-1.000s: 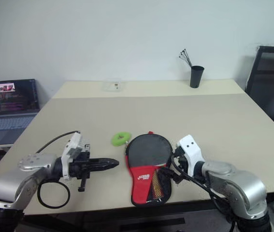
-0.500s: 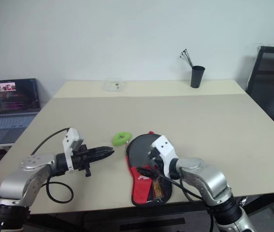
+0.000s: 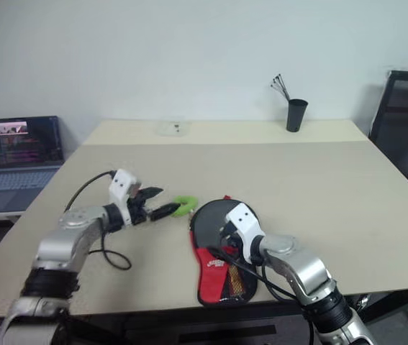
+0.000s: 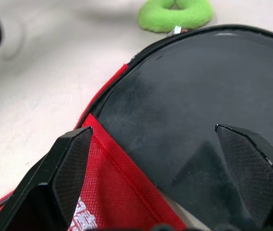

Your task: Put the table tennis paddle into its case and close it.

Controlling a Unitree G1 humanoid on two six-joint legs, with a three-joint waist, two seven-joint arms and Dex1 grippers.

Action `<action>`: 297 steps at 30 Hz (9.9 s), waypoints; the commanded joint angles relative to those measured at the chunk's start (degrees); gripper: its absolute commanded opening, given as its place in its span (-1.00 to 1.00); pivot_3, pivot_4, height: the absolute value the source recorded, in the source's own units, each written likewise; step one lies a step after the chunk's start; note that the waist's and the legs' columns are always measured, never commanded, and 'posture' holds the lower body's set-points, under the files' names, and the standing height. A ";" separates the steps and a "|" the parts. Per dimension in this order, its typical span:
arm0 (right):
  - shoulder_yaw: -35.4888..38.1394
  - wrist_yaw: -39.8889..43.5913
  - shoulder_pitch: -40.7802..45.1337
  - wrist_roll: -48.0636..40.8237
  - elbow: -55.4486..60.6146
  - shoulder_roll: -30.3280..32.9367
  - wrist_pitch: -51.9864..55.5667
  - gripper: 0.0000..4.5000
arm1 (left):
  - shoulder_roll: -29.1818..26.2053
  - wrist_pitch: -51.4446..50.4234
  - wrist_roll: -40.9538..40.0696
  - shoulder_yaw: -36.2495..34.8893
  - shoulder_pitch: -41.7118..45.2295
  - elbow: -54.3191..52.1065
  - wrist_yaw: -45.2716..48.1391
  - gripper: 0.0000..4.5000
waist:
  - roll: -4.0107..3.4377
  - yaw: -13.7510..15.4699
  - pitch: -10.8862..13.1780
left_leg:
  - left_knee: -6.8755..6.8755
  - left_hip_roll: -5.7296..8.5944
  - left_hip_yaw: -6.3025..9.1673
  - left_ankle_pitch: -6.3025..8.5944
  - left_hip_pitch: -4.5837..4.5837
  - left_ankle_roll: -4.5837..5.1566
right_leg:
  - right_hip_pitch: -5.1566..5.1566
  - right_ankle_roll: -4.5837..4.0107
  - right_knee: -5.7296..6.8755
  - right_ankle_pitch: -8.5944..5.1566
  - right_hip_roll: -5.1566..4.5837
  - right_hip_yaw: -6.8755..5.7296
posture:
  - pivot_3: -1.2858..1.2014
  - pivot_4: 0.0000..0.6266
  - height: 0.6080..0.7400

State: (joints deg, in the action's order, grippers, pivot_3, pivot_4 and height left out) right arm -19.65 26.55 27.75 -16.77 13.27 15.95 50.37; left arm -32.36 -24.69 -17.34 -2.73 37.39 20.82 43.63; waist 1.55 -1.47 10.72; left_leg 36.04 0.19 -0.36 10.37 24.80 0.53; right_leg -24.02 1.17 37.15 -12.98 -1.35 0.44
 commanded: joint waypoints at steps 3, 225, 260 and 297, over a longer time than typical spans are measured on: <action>0.40 0.41 0.83 0.91 0.64 -0.75 -1.39 1.00 | 2.46 -0.83 3.02 0.15 7.16 11.70 -3.26 0.99 | 0.01 -0.17 0.00 | -0.01 0.01 -0.04 0.00 0.00 0.00 | -0.03 0.01 0.01 0.01 0.02 0.00 | 0.03 -0.52 1.00; 21.67 -5.17 31.87 9.60 -67.44 -8.61 -28.11 -0.99 | 17.02 29.81 17.87 13.69 10.70 28.07 27.47 1.00 | 0.75 -0.21 -0.76 | 0.07 0.11 -0.13 -0.02 -0.14 0.01 | -0.08 -0.29 0.59 0.16 0.02 0.22 | 0.03 -0.52 1.00; 35.66 -23.01 16.93 -5.31 -30.49 -11.18 -4.11 -0.99 | 18.81 32.57 19.28 15.20 10.25 35.78 26.99 1.00 | 0.53 -0.25 -0.87 | 0.05 0.09 -0.12 -0.01 -0.15 0.02 | -0.06 -0.02 0.57 0.00 0.00 0.24 | 0.03 -0.52 1.00; 39.64 -28.73 -12.27 -13.36 27.15 -13.06 33.60 -0.99 | 23.48 33.70 21.89 17.54 12.98 41.60 31.23 1.00 | 0.26 1.48 -1.11 | -0.02 0.08 0.19 0.10 -0.10 0.16 | 0.32 0.04 -0.23 -0.07 -0.08 -0.12 | 0.03 -0.52 1.00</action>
State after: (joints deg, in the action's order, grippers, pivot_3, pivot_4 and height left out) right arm 19.07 -2.58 16.01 -29.55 36.81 2.63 82.77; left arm -10.11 9.35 1.23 11.05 52.22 59.16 73.30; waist 1.81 0.01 9.61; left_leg 36.02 0.27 -0.18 10.47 24.70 0.69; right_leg -23.70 1.21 36.91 -13.05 -1.44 0.31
